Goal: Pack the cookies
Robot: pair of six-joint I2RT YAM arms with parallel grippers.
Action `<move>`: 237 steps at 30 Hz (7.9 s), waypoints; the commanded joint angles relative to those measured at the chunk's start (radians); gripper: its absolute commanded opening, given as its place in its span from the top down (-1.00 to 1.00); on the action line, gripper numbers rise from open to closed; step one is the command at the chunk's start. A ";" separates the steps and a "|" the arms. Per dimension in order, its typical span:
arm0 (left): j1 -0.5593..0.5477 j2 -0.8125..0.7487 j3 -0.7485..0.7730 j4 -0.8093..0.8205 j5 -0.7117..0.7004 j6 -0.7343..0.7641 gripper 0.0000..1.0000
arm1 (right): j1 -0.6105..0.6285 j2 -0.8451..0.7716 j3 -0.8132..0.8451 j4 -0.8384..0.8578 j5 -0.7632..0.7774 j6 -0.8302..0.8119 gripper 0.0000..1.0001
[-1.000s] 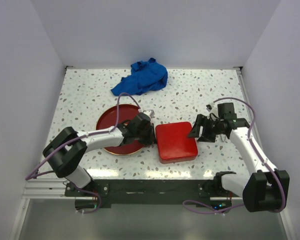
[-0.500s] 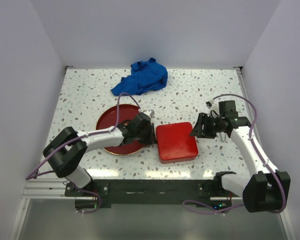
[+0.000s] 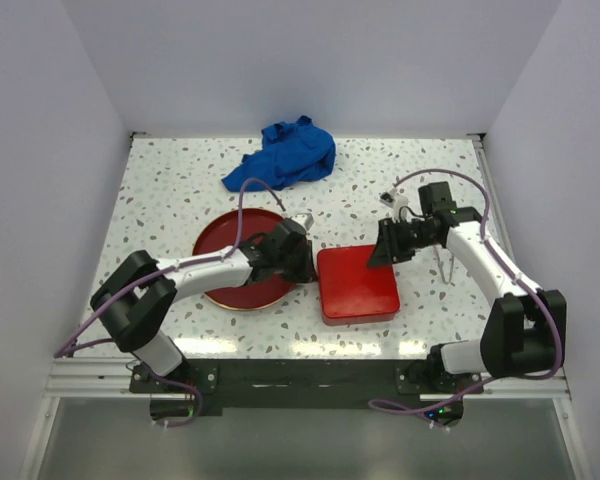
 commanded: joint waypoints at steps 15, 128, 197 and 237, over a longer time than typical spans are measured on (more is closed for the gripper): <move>-0.009 0.021 0.060 0.024 -0.001 0.014 0.53 | 0.312 0.070 0.264 -0.397 -0.099 -0.750 0.67; -0.002 0.118 0.261 -0.080 -0.143 0.037 0.33 | -0.177 0.406 0.132 0.021 0.068 -0.067 0.92; 0.132 0.446 0.344 0.027 0.238 0.078 1.00 | -0.141 -0.029 -0.035 -0.364 0.237 -1.007 0.92; 0.132 0.431 0.316 0.055 0.243 0.078 1.00 | 0.024 0.201 0.117 0.121 0.541 -0.474 1.00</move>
